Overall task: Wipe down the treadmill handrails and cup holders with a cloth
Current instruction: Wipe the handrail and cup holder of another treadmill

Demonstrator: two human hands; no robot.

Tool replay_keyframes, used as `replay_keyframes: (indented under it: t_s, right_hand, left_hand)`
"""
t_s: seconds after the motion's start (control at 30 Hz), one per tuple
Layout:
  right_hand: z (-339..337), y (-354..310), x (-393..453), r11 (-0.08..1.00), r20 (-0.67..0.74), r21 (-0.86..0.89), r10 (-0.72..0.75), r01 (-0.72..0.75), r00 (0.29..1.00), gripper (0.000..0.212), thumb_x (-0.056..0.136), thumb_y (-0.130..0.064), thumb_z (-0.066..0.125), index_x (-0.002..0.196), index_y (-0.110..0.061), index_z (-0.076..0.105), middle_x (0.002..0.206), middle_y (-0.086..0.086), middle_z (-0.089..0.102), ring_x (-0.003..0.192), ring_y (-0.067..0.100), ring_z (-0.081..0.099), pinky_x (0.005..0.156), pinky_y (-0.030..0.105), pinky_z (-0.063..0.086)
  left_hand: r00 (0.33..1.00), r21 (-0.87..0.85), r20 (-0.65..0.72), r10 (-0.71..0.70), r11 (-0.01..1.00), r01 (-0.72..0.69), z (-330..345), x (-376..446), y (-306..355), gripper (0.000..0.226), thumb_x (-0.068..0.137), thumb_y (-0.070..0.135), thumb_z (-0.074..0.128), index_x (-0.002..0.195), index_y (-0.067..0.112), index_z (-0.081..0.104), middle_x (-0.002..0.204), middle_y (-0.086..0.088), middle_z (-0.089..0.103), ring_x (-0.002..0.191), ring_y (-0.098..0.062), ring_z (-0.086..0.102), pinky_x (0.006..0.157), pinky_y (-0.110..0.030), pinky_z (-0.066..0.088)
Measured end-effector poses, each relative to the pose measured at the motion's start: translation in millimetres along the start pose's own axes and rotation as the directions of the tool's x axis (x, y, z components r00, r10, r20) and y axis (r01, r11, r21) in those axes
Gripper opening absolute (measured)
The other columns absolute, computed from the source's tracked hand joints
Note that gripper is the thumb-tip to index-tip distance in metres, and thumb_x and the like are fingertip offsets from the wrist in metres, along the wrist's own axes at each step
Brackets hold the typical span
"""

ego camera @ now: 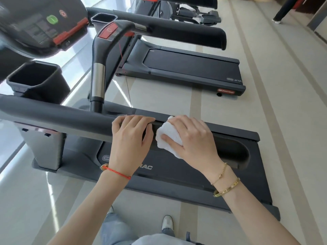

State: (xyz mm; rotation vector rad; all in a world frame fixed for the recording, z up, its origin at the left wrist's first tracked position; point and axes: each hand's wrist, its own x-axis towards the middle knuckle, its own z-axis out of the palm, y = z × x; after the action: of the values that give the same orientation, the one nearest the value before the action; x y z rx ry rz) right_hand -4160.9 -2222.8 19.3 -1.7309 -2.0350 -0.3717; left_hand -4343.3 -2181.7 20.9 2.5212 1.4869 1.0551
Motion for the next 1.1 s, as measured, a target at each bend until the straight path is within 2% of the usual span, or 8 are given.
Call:
replay_keyframes:
  t_s: [0.13, 0.27, 0.47, 0.73, 0.93, 1.03, 1.1]
  right_hand:
    - [19, -33, 26, 1.0, -0.011, -0.01, -0.002, 0.002, 1.0, 0.051, 0.098, -0.061, 0.035, 0.109, -0.021, 0.064, 0.108, -0.005, 0.067, 0.086, 0.019, 0.063, 0.076, 0.031, 0.047]
    - [40, -73, 52, 1.0, -0.051, -0.006, 0.008, -0.008, 0.999, 0.047, 0.098, -0.059, 0.04, 0.106, -0.02, 0.066, 0.104, -0.006, 0.068, 0.083, 0.019, 0.063, 0.073, 0.033, 0.049]
    - [68, -138, 90, 0.998, -0.063, -0.048, 0.026, -0.029, 0.998, 0.047, 0.097, -0.058, 0.04, 0.107, -0.02, 0.066, 0.105, -0.004, 0.067, 0.086, 0.021, 0.063, 0.078, 0.036, 0.048]
    - [100, -215, 136, 0.996, -0.078, -0.078, 0.04, -0.046, 0.996, 0.046, 0.097, -0.058, 0.042, 0.106, -0.02, 0.066, 0.106, -0.004, 0.066, 0.087, 0.021, 0.062, 0.08, 0.038, 0.048]
    - [128, -273, 178, 0.999, -0.02, -0.051, 0.016, -0.017, 1.0, 0.05, 0.097, -0.06, 0.041, 0.11, -0.018, 0.066, 0.11, -0.001, 0.067, 0.09, 0.022, 0.064, 0.081, 0.039, 0.048]
    - [127, -267, 166, 0.998, -0.038, -0.063, -0.025, 0.022, 0.999, 0.046, 0.095, -0.058, 0.049, 0.118, -0.021, 0.065, 0.126, -0.003, 0.063, 0.098, 0.021, 0.063, 0.092, 0.038, 0.046]
    - [119, -253, 150, 0.998, -0.074, -0.067, 0.003, -0.008, 0.997, 0.044, 0.095, -0.057, 0.052, 0.119, -0.023, 0.066, 0.129, -0.006, 0.062, 0.103, 0.02, 0.062, 0.098, 0.038, 0.045]
  left_hand:
    - [1.0, -0.017, 0.012, 0.012, 1.0, -0.012, -18, 10, -46, 0.018, 0.095, 0.012, 0.056, 0.103, 0.015, 0.072, 0.098, 0.004, 0.072, 0.094, -0.02, 0.064, 0.1, -0.037, 0.034]
    - [0.999, -0.045, 0.004, 0.053, 0.998, -0.053, -40, 22, -96, 0.018, 0.094, 0.011, 0.057, 0.103, 0.015, 0.072, 0.099, 0.004, 0.071, 0.093, -0.019, 0.063, 0.1, -0.036, 0.033]
    - [0.996, -0.055, -0.04, 0.083, 0.995, -0.085, -74, 34, -183, 0.019, 0.095, 0.014, 0.055, 0.105, 0.018, 0.07, 0.102, 0.006, 0.07, 0.097, -0.016, 0.061, 0.101, -0.031, 0.03]
    - [0.998, -0.035, -0.066, -0.021, 0.999, 0.019, -107, 38, -302, 0.023, 0.097, 0.021, 0.046, 0.107, 0.025, 0.066, 0.107, 0.01, 0.065, 0.104, -0.013, 0.055, 0.103, -0.027, 0.026]
    - [0.999, -0.036, -0.026, -0.04, 0.999, 0.039, -111, 37, -341, 0.024, 0.098, 0.02, 0.046, 0.104, 0.021, 0.069, 0.107, 0.006, 0.067, 0.106, -0.017, 0.054, 0.102, -0.038, 0.031]
    - [0.999, -0.048, -0.007, -0.042, 0.998, 0.042, -111, 39, -345, 0.024, 0.098, 0.02, 0.046, 0.103, 0.02, 0.07, 0.105, 0.006, 0.067, 0.106, -0.017, 0.053, 0.104, -0.038, 0.031]
    - [0.999, -0.056, -0.005, -0.041, 0.998, 0.041, -111, 39, -345, 0.024, 0.099, 0.02, 0.046, 0.101, 0.02, 0.07, 0.103, 0.007, 0.067, 0.104, -0.017, 0.053, 0.103, -0.038, 0.031]
